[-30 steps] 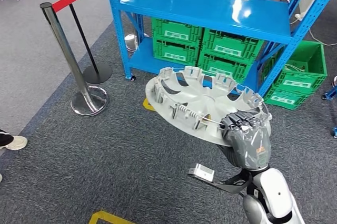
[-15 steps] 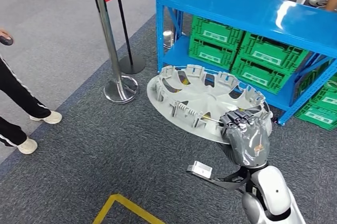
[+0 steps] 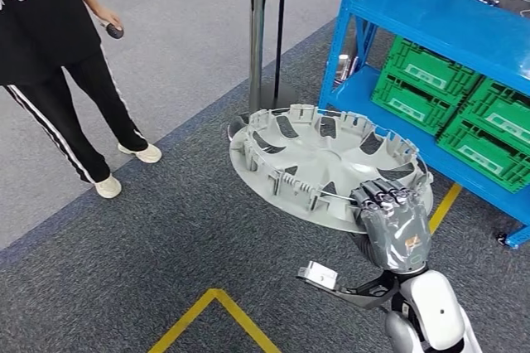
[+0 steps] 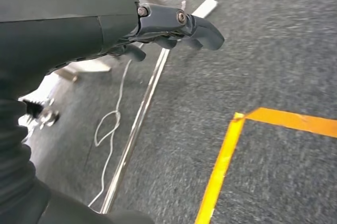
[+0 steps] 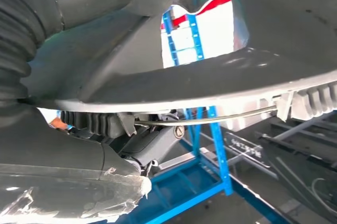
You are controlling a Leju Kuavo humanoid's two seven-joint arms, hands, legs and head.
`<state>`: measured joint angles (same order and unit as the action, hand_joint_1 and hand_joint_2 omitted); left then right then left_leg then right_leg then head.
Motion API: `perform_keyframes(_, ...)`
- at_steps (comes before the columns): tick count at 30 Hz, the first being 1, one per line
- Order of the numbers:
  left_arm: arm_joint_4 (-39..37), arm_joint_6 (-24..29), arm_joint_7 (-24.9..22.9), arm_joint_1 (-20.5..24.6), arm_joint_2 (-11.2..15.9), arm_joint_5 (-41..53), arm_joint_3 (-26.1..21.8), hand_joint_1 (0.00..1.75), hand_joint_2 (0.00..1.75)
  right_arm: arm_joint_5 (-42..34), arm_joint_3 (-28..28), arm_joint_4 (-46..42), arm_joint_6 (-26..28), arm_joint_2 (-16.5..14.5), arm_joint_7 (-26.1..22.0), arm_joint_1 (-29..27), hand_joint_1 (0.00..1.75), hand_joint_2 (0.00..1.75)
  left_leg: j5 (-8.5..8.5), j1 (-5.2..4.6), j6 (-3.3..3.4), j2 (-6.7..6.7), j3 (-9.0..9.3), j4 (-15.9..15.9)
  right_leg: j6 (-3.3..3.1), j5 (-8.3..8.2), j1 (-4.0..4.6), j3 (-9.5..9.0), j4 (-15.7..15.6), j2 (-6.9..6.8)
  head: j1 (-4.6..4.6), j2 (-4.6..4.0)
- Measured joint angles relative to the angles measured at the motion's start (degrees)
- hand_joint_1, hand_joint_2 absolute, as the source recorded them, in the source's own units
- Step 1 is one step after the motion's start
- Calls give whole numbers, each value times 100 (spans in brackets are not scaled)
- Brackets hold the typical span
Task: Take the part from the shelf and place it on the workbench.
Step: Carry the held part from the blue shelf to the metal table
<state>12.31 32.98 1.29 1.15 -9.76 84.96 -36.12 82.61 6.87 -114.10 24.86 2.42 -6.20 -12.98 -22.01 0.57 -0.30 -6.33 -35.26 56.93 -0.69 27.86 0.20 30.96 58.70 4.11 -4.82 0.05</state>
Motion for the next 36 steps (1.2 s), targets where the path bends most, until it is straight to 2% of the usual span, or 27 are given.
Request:
perform_keyframes(1,0,0,0,-5,-5,0,-3,0,175,2,2,-2,1,2,2,2,175,175,23,11,-28,-55,-20,-10,2,-21,14,-43,-99,43,-3,-1)
perform_keyframes(3,0,0,0,-28,-3,-1,-10,0,175,5,4,-3,2,7,5,8,175,175,86,29,-105,-144,-51,-57,56,-87,19,-80,-176,-69,-18,0)
perform_keyframes(5,0,0,0,-44,0,-1,-15,0,175,8,8,-7,2,11,8,8,175,175,-9,15,-165,71,-131,41,79,-172,-7,-114,-274,-202,-2,1)
perform_keyframes(7,0,0,0,-30,6,0,-15,0,175,13,5,-11,2,14,20,-2,175,175,-389,-2,-213,432,-398,621,81,-208,-21,-107,-312,-365,24,0)
perform_keyframes(9,0,0,1,-20,11,0,-15,0,175,15,1,-13,2,16,29,-9,175,175,-731,2,-265,550,-711,1376,77,-212,-21,-81,-304,-540,39,-1)
perform_keyframes(10,0,0,1,-21,13,0,-15,0,175,16,2,-13,2,16,27,-9,175,175,-762,5,-282,563,-756,1542,78,-212,-22,-71,-297,-625,44,-1)
perform_keyframes(11,0,-1,1,-23,18,-1,-16,0,175,16,3,-13,1,16,25,-9,175,175,-688,7,-292,577,-685,1475,84,-208,-22,-64,-286,-706,49,-1)
perform_keyframes(12,0,-1,0,-23,24,-1,-16,0,175,16,5,-13,1,16,23,-8,175,175,-534,9,-297,621,-491,1176,97,-198,-23,-62,-269,-784,53,-1)
perform_keyframes(14,0,-2,0,-11,31,-2,-16,0,175,16,6,-13,-1,17,24,-4,175,175,-264,-7,-275,861,-24,394,147,-156,-3,-54,-211,-922,59,-1)
perform_keyframes(15,0,-3,0,-3,30,-1,-16,0,175,18,7,-14,-2,19,27,0,175,175,-197,-19,-231,948,121,127,174,-135,15,-46,-180,-983,53,-1)
perform_keyframes(16,0,-5,0,1,30,-1,-16,0,175,18,7,-15,-3,20,30,5,175,175,-186,-33,-177,989,172,6,198,-118,34,-40,-157,-1038,44,-1)
perform_keyframes(18,0,-14,-3,-4,35,-1,-19,0,175,19,12,-15,-4,23,34,15,175,175,-172,-47,-63,868,137,-11,238,-103,39,-40,-144,-1139,28,-1)
perform_keyframes(19,0,-20,-5,-11,38,-1,-21,0,175,19,16,-15,-5,24,34,21,175,175,-160,-41,-25,807,126,-16,270,-70,26,-29,-119,-1100,27,-1)
perform_keyframes(21,0,-37,-9,-9,41,-1,-25,0,175,18,25,-15,-5,27,38,26,175,175,-125,-12,43,686,103,-27,335,169,-6,108,199,-811,22,0)
perform_keyframes(22,0,-45,-9,-5,41,0,-25,0,175,18,26,-15,-5,28,39,25,175,175,-109,1,66,625,86,-28,358,364,-18,256,532,-621,16,0)
perform_keyframes(23,0,-54,-10,1,41,0,-25,0,175,18,27,-15,-5,29,40,22,175,175,-96,8,83,560,66,-27,367,562,-23,432,930,-502,15,0)
perform_keyframes(24,0,-62,-11,4,40,0,-25,0,175,18,30,-15,-7,32,41,21,175,175,-83,13,90,487,48,-25,372,700,-27,596,1288,-451,14,0)
perform_keyframes(25,0,-71,-12,0,41,0,-26,0,175,17,32,-15,-9,36,44,19,175,175,-72,19,88,410,36,-23,373,729,-32,687,1482,-434,14,0)
perform_keyframes(26,0,-81,-14,-5,42,0,-26,0,175,16,34,-15,-11,40,47,17,175,175,-63,28,79,327,30,-22,372,648,-38,679,1463,-424,15,0)
perform_keyframes(27,0,-89,-16,-8,41,0,-27,0,175,16,36,-15,-13,44,52,16,175,175,-53,41,63,240,30,-20,371,464,-51,562,1215,-393,15,0)
perform_keyframes(28,0,-94,-18,-9,40,0,-27,0,175,16,36,-15,-13,50,56,15,175,175,-42,56,43,156,29,-19,376,239,-73,374,816,-299,15,0)
perform_keyframes(29,0,-96,-20,-5,41,0,-27,0,175,15,36,-14,-13,58,58,16,175,175,-26,66,12,77,17,-18,390,81,-101,196,427,-117,16,0)
perform_keyframes(31,0,-97,-20,5,43,1,-27,0,175,8,36,-24,-13,79,67,15,175,175,30,89,-71,-70,-48,-21,402,-37,-138,-24,-46,170,20,0)
perform_keyframes(32,0,-97,-20,0,45,2,-27,0,175,3,36,-32,-14,94,70,14,175,175,70,103,-122,-142,-85,-41,392,-18,-134,-39,-88,216,22,1)
perform_keyframes(34,-1,-100,-20,-31,48,2,-27,0,175,-5,34,-47,-15,125,76,17,175,175,136,120,-216,-235,-138,-84,327,-57,-129,-38,-118,66,26,2)
perform_keyframes(35,-1,-103,-20,-42,49,2,-27,0,175,-9,33,-59,-16,139,82,20,175,175,100,104,-247,-132,-180,-36,285,-81,-131,-41,-137,-23,47,1)
perform_keyframes(36,-1,-109,-20,-43,50,2,-27,0,175,-12,27,-77,-18,149,91,19,175,175,-6,80,-268,39,-268,127,245,-102,-133,-46,-159,-121,75,1)
